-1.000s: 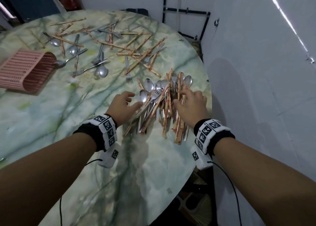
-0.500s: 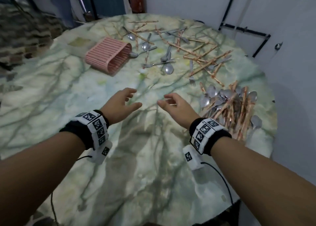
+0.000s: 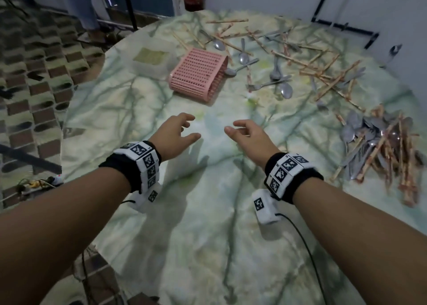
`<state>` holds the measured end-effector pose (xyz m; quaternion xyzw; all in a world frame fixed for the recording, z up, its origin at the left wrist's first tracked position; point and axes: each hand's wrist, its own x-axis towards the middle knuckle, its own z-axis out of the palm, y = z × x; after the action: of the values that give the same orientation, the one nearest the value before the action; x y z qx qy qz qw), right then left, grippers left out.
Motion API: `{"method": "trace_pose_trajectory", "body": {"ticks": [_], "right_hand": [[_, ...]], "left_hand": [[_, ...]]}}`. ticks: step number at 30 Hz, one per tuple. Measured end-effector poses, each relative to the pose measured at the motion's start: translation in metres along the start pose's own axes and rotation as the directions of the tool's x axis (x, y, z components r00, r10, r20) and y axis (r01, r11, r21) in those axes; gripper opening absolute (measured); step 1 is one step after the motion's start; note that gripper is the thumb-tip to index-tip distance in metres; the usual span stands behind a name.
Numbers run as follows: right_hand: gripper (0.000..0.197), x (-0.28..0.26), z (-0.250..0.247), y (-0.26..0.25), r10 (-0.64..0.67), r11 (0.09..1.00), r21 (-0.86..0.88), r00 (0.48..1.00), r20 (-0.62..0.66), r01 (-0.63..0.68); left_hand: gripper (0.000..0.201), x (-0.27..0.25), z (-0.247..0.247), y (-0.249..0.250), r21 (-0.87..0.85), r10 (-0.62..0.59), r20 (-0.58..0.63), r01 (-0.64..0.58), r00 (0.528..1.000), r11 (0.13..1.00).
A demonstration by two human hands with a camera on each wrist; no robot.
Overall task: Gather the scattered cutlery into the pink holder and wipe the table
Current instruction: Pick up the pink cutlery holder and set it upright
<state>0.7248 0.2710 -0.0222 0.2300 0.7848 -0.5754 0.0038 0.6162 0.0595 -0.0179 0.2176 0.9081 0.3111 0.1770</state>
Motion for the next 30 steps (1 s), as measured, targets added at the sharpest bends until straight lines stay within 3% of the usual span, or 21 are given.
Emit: {"method": "trace_pose_trajectory", "body": {"ticks": [4, 9, 13, 15, 20, 23, 25, 26, 28, 30], "right_hand": [[0.050, 0.012, 0.016, -0.010, 0.030, 0.999, -0.017, 0.999, -0.026, -0.031], [0.048, 0.035, 0.031, -0.018, 0.069, 0.998, 0.010, 0.997, -0.039, -0.069], [0.050, 0.051, 0.037, -0.021, 0.109, 0.993, 0.040, 0.992, -0.058, -0.107], [0.052, 0.057, 0.039, -0.024, 0.126, 0.991, 0.051, 0.990, -0.063, -0.123], [0.063, 0.080, 0.046, -0.028, 0.085, 0.995, -0.041, 0.993, -0.081, -0.088], [0.063, 0.091, 0.054, -0.031, 0.038, 0.999, -0.005, 0.993, -0.116, -0.039], [0.069, 0.097, 0.060, -0.028, 0.034, 0.999, 0.028, 0.992, -0.120, -0.031], [0.075, 0.097, 0.063, -0.027, 0.052, 0.998, 0.043, 0.991, -0.125, -0.047], [0.085, 0.096, 0.067, -0.021, 0.097, 0.992, 0.092, 0.986, -0.138, -0.085], [0.083, 0.094, 0.068, -0.017, 0.120, 0.984, 0.149, 0.980, -0.162, -0.096]], "left_hand": [[0.059, 0.036, -0.021, -0.002, 0.156, 0.094, -0.033, -0.087, 0.995, 0.984], [0.073, 0.099, -0.036, 0.005, 0.395, 0.149, -0.063, -0.113, 0.987, 0.912], [0.091, 0.147, -0.042, -0.004, 0.461, 0.056, -0.022, -0.040, 0.998, 0.886], [0.094, 0.161, -0.046, -0.010, 0.412, -0.009, -0.010, 0.012, 1.000, 0.911], [0.053, 0.161, -0.046, -0.025, 0.175, 0.044, -0.088, -0.028, 0.995, 0.984], [0.056, 0.155, -0.040, -0.031, -0.068, -0.036, -0.047, 0.032, 0.998, 0.997], [0.058, 0.153, -0.037, -0.030, -0.234, -0.165, -0.040, 0.151, 0.986, 0.960], [0.047, 0.150, -0.035, -0.029, -0.321, -0.203, -0.033, 0.182, 0.979, 0.930], [0.017, 0.143, -0.031, -0.023, -0.486, -0.225, 0.019, 0.206, 0.974, 0.850], [0.018, 0.133, -0.029, -0.018, -0.610, -0.181, 0.104, 0.206, 0.978, 0.765]]}}
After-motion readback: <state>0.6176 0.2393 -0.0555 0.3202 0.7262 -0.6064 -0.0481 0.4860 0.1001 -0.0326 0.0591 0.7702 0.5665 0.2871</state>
